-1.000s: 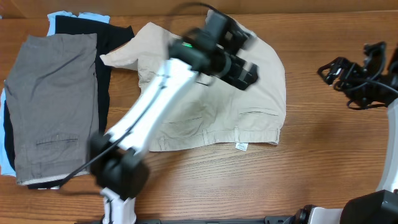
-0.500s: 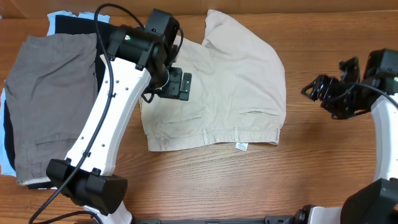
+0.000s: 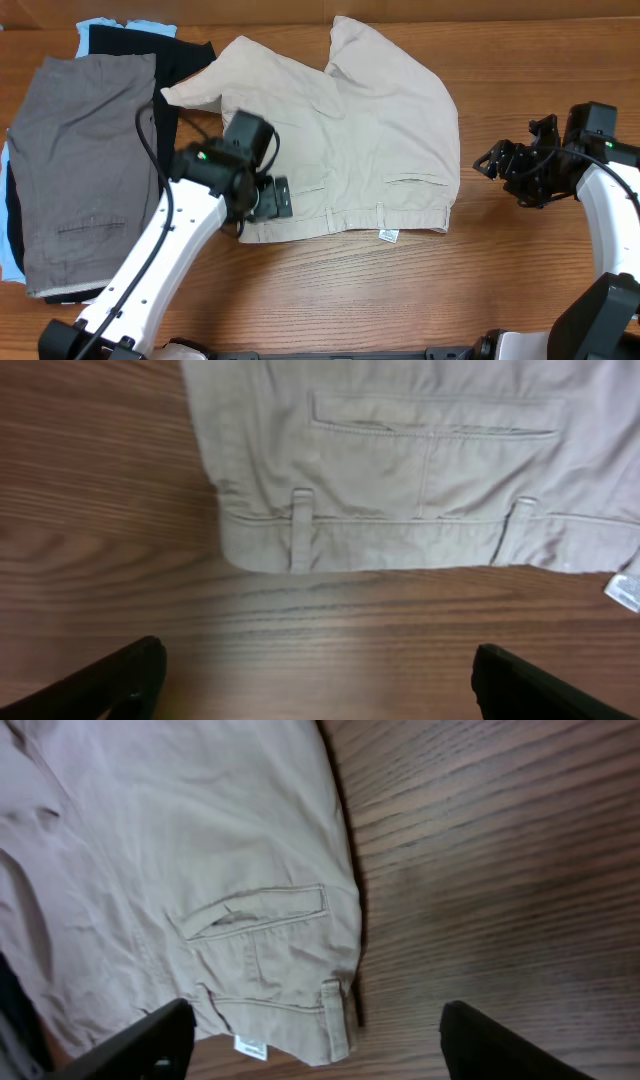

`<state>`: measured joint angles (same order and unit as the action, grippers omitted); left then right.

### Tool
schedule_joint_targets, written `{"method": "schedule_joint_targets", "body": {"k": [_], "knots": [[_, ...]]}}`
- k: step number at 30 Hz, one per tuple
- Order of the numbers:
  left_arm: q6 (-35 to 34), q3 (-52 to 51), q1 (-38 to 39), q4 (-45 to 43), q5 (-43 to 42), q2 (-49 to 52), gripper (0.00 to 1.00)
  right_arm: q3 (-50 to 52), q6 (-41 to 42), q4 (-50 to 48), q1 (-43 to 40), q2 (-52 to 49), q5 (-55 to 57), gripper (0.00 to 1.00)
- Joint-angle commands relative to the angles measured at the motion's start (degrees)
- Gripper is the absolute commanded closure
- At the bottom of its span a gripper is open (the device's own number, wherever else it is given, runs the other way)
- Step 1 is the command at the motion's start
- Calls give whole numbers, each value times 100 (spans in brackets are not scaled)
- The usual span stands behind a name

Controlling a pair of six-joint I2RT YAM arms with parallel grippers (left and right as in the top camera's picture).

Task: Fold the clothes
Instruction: 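Grasp the shorts' waistband corners with the left and right grippers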

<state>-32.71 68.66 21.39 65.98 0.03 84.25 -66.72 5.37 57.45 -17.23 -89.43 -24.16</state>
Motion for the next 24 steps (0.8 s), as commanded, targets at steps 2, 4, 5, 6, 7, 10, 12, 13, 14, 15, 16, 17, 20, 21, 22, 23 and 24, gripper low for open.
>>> {"method": "schedule_joint_targets", "body": {"k": [2, 4, 5, 6, 7, 10, 12, 13, 14, 15, 16, 17, 20, 21, 22, 23, 24], "knots": [[-798, -946, 50, -533, -289, -68, 0, 76, 151, -107, 457, 2, 407, 24], [-1008, -1255, 48, -776, -146, -68, 0, 76, 361, -142, 713, 4, 820, 24], [-1121, -1401, 48, -887, -44, -68, 0, 76, 422, -149, 844, 2, 1012, 23], [-1182, -1528, 48, -994, 46, -68, 0, 76, 492, -149, 949, 2, 1163, 23], [-1239, -1657, 39, -1104, 162, -68, 0, 76, 546, -151, 1049, 2, 1303, 23], [-1226, -1954, 26, -1434, 597, -68, 0, 76, 584, -168, 1226, 2, 1451, 22], [-872, -2127, 28, -1792, 831, -63, 0, 79, 584, -168, 1246, 2, 1451, 22], [-664, -2210, 28, -1998, 859, -57, 0, 90, 584, -173, 1246, -2, 1449, 22], [-404, -2302, 26, -2247, 850, -55, 0, 109, 586, -190, 1246, -2, 1445, 22], [-37, -2439, 28, -2555, 850, -39, 0, 153, 581, -221, 1246, -2, 1421, 22], [151, -2542, 26, -2745, 859, -26, 0, 203, 581, -249, 1246, -2, 1377, 22], [315, -2640, 26, -2922, 905, -2, 0, 267, 581, -280, 1246, -2, 1333, 22], [638, -2914, 26, -3410, 957, 87, 0, 461, 579, -402, 1246, -2, 1252, 22], [767, -2990, 26, -3595, 960, 144, 0, 564, 579, -496, 1246, -2, 1178, 22], [835, -3001, 26, -3657, 960, 177, 0, 605, 579, -542, 1246, -2, 1113, 22], [870, -3001, 26, -3705, 964, 210, 2, 649, 579, -588, 1246, -2, 1032, 22], [920, -2999, 26, -3762, 990, 234, 7, 678, 579, -623, 1246, -2, 955, 23]]}}
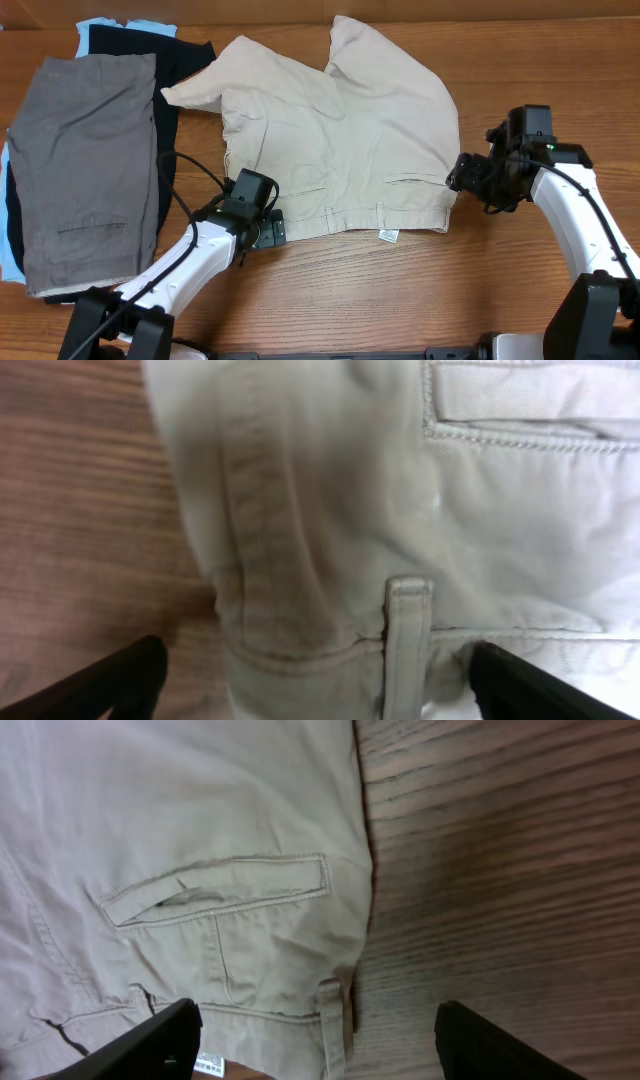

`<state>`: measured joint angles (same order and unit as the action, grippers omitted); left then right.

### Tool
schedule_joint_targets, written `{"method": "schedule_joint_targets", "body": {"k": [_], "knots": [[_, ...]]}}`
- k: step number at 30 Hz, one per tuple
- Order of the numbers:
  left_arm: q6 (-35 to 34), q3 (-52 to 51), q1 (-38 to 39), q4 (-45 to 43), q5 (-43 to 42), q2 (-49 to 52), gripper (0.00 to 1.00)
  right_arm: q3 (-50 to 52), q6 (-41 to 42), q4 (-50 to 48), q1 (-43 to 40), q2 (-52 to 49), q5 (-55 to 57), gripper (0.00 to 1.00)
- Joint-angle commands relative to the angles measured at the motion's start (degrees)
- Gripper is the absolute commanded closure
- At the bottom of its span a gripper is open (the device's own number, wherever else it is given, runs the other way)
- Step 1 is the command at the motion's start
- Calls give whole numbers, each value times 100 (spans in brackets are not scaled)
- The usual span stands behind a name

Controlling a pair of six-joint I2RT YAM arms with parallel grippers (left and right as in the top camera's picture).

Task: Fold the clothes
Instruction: 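Grasp the shorts' waistband corners with the left and right grippers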

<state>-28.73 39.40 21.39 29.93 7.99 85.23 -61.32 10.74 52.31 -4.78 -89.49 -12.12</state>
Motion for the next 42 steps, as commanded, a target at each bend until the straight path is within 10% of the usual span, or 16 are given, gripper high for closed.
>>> {"method": "schedule_joint_targets", "body": {"k": [1, 7, 17, 42], "knots": [[518, -74, 26, -203, 273, 151, 10, 146, 42, -109, 0, 4, -297, 24], [509, -74, 26, -535, 396, 166, 26, 214, 42, -94, 127, 4, -448, 28], [428, -72, 26, -643, 356, 166, 96, 990, 157, -750, 616, 4, -444, 28], [-74, -61, 26, -925, 216, 164, 96, 1770, 800, -1620, 1019, -2, -555, 38]]}}
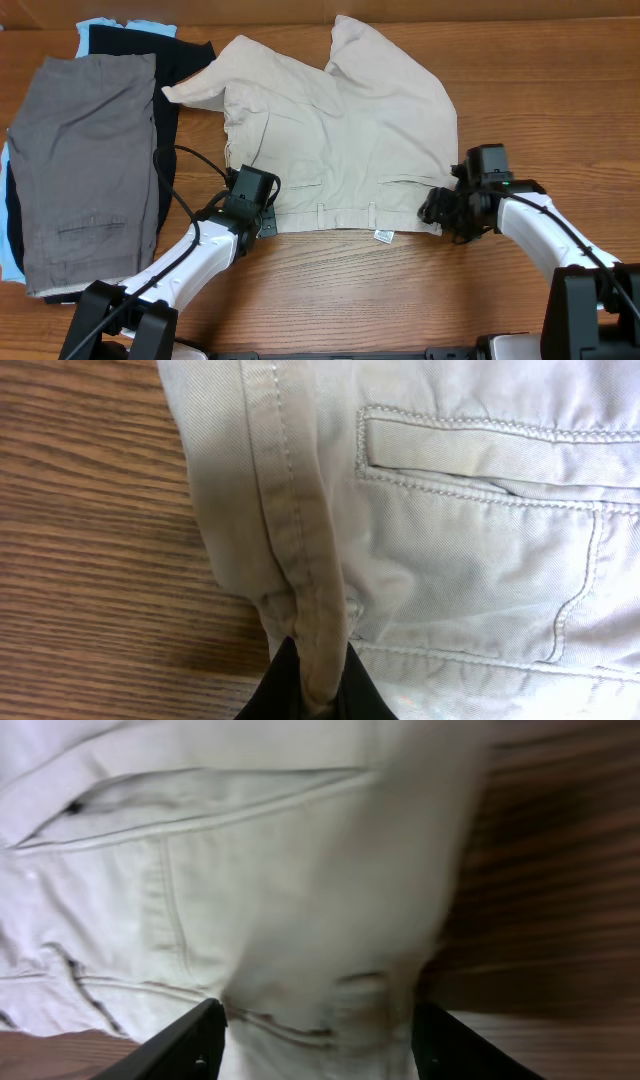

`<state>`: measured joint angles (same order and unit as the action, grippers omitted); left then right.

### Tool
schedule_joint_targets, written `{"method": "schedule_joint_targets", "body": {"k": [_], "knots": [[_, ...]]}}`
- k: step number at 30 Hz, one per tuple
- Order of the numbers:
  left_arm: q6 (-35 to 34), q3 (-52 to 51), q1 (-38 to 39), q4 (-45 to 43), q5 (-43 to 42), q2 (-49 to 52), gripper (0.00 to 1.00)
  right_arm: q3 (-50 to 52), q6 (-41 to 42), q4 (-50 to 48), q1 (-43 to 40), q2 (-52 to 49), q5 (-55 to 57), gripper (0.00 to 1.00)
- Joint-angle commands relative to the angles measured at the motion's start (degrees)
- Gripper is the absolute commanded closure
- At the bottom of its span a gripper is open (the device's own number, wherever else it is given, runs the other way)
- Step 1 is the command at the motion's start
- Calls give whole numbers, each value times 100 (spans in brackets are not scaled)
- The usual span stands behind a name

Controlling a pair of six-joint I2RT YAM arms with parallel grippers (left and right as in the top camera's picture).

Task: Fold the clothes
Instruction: 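Grasp the shorts' waistband corners with the left and right grippers, then lift the waistband with both grippers and pull it away to spread the shorts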

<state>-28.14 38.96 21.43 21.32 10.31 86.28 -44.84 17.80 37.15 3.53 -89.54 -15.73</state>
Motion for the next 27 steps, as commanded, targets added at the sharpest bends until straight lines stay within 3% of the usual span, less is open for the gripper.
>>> {"method": "schedule_joint_targets", "body": {"k": [1, 6, 10, 13, 19, 22, 26, 27], "knots": [[-153, -17, 22, -63, -31, 59, 96, 142, 208, -138, 247, 2, -133, 40], [-168, -17, 22, -66, -31, 59, 96, 149, 501, -96, 317, 2, 203, 66], [-168, 44, 22, -33, -28, 55, 96, 146, 540, -109, 310, 4, 219, 96], [-162, 387, 11, 326, -24, -24, 96, 48, 627, -66, 280, 35, 149, 96], [278, 2120, -190, 2006, 4, -378, 96, -839, 496, 584, -129, 658, 103, 96], [444, 3816, -214, 3115, 87, -560, 96, -2074, 404, 1344, -717, 1222, 57, 96], [511, 5351, -212, 3783, 83, -702, 96, -3617, 142, 2065, -1362, 1552, -291, 96], [509, 6065, -212, 3960, 79, -798, 96, -4463, 44, 2457, -1674, 1602, -463, 96]]}}
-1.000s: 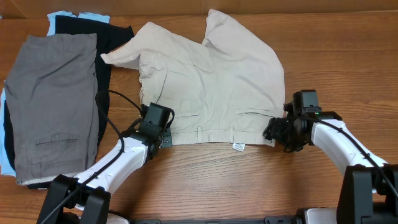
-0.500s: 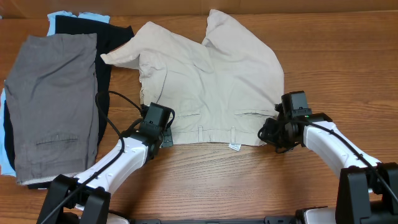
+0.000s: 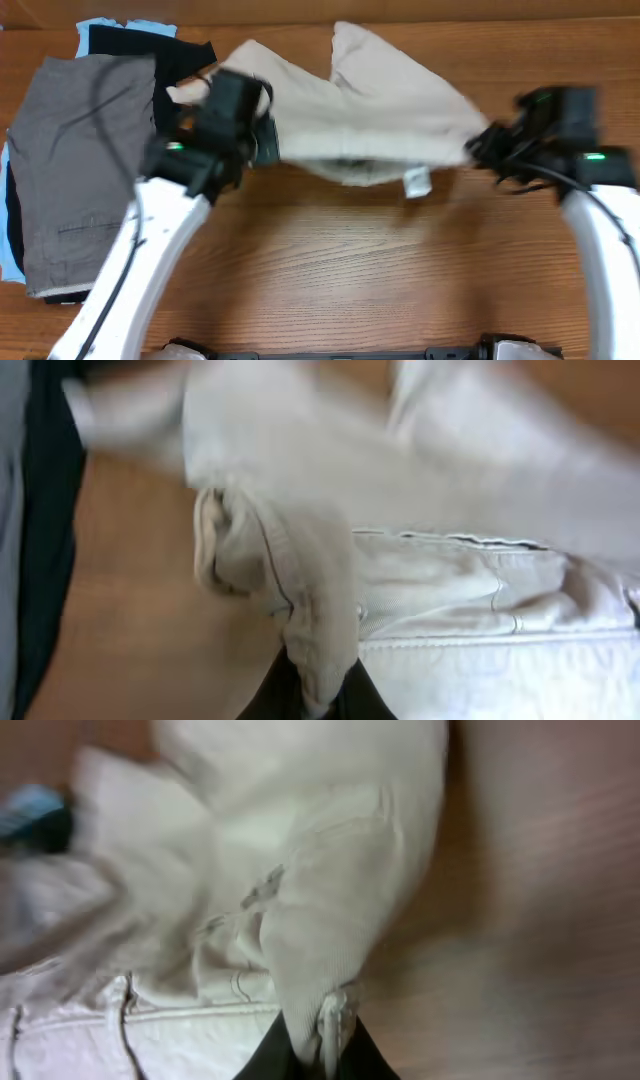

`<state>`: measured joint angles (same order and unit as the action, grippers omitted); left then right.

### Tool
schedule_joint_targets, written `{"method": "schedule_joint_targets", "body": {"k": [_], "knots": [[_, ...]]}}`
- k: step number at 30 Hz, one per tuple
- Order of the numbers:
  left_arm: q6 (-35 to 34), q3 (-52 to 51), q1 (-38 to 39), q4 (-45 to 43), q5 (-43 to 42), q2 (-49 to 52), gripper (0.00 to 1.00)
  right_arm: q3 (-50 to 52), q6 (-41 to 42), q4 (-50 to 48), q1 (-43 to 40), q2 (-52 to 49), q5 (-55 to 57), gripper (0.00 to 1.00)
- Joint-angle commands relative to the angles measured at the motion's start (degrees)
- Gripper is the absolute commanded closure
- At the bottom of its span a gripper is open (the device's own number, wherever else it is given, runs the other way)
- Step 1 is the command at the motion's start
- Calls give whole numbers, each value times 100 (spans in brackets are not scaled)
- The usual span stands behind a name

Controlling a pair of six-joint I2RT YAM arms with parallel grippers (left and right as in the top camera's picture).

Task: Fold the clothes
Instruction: 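Lift the waistband with both grippers and pull it away to spread the shorts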

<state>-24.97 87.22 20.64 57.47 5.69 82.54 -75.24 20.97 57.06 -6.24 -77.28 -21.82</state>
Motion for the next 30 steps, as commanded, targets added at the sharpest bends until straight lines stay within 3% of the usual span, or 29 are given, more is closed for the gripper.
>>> {"method": "schedule_joint_targets", "body": {"k": [1, 11, 16, 25, 30], "knots": [[195, 1574, -133, 398, 540, -483, 96, -1862, -354, 667, -844, 378, 63, 96], [638, 3506, -133, 608, 525, -1484, 96, -5237, -514, 2153, -1786, 378, 70, 96], [634, 3633, -133, 883, 522, -2015, 96, -6288, -763, 2798, -2004, 378, 114, 96], [367, 3624, -136, 1954, 931, -2153, 96, -6723, -1231, 3891, -2020, 269, 157, 96], [-136, 3585, -136, 2911, 1305, -1657, 96, -6201, -1471, 3998, -1965, 35, 68, 96]]}}
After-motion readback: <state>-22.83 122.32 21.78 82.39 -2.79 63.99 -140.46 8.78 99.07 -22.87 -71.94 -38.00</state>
